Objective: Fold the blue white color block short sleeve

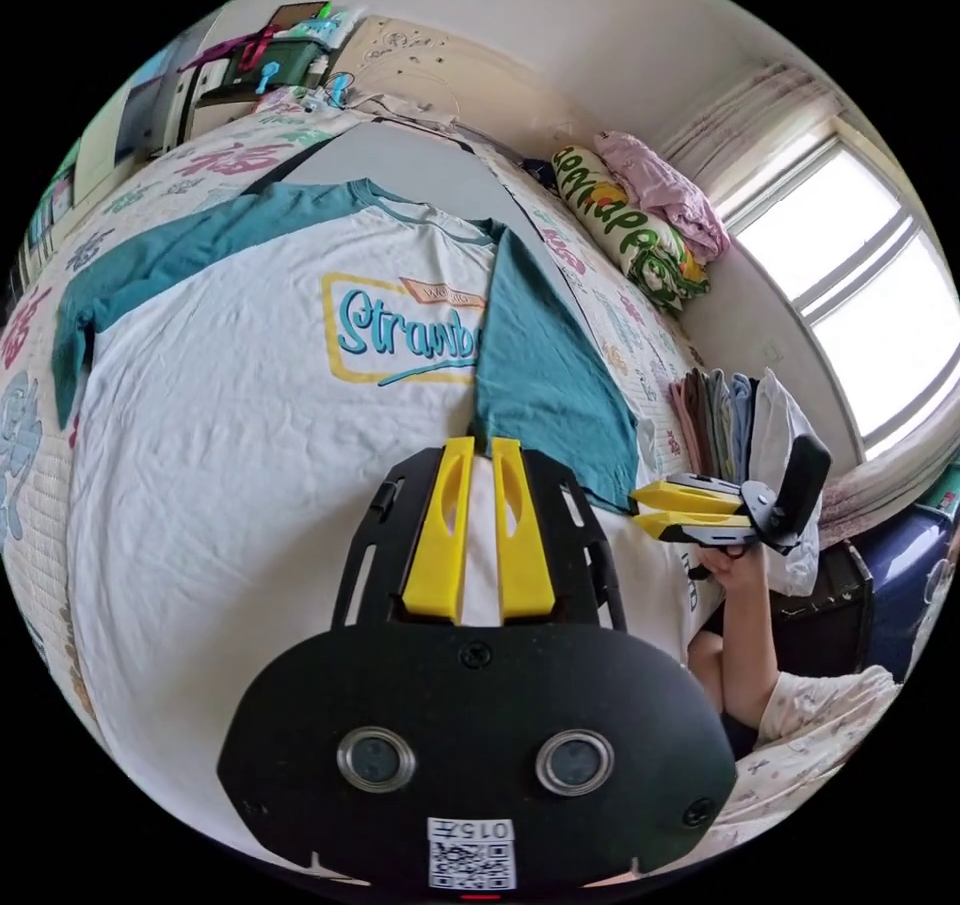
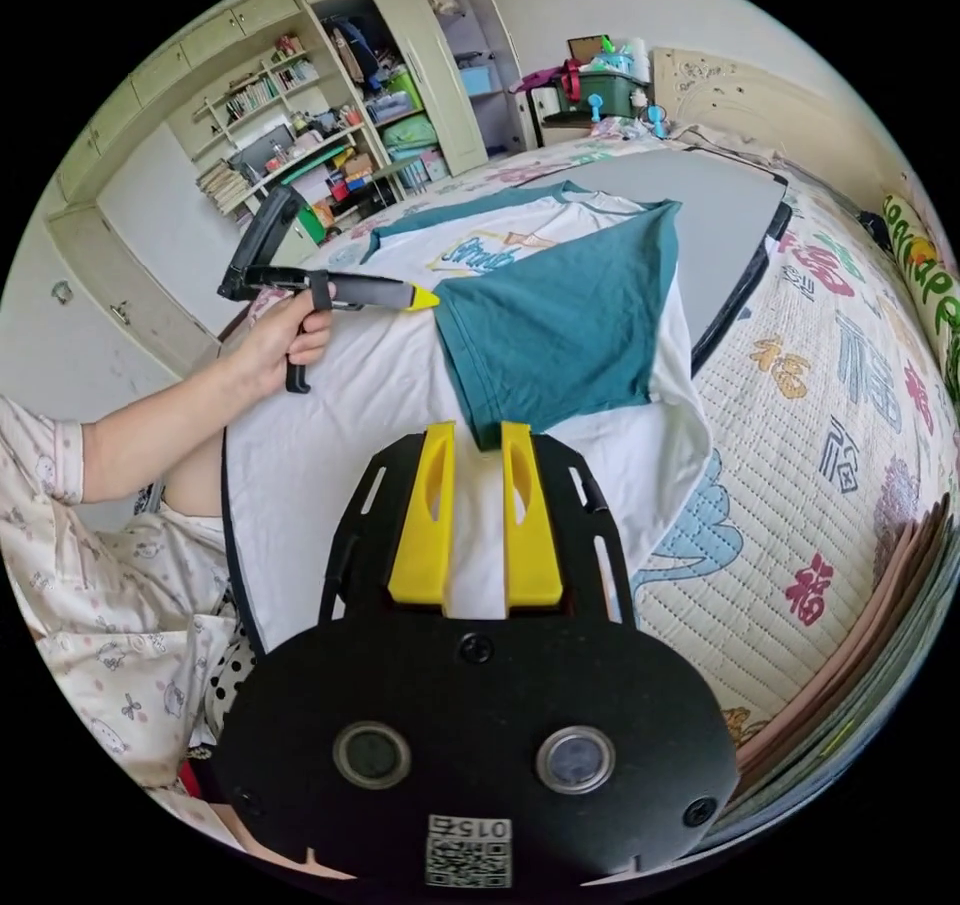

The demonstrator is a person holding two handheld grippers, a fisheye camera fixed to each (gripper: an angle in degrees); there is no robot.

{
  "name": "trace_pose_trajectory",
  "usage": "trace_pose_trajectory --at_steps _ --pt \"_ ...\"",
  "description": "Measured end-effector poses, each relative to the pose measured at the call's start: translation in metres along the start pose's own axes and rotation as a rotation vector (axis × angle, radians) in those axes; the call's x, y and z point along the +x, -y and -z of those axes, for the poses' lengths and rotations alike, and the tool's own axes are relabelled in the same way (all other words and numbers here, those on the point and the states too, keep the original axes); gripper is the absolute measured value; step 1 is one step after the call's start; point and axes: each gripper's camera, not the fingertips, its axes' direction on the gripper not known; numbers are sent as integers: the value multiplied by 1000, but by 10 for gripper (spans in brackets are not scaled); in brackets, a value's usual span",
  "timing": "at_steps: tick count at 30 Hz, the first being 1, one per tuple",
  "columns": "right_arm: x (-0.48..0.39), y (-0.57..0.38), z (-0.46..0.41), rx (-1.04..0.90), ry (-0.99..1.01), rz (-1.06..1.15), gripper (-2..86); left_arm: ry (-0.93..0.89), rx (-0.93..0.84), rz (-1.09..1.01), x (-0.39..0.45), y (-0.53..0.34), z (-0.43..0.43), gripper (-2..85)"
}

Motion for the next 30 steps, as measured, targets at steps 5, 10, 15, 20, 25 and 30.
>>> trace_pose_trajectory --at_steps 5,10,15,20,25,30 --pt "-17 -4 -2 -16 -84 1 35 49 -4 -14 5 4 -4 0" --pt "-18 -9 -1 15 -62 -17 36 85 -1 -33 13 6 -6 -4" --pt "-21 -11 0 43 72 2 67 116 -7 -87 22 5 -3 -5" --pt "-36 -7 -17 -9 -43 -3 35 102 -12 -78 20 9 -3 -6" --pt "-43 -10 -19 -25 -81 -8 -7 142 -27 -104 27 10 -9 -6" --pt "-48 -11 -25 -39 -41 -16 -9 166 -31 -117 34 7 -15 -5"
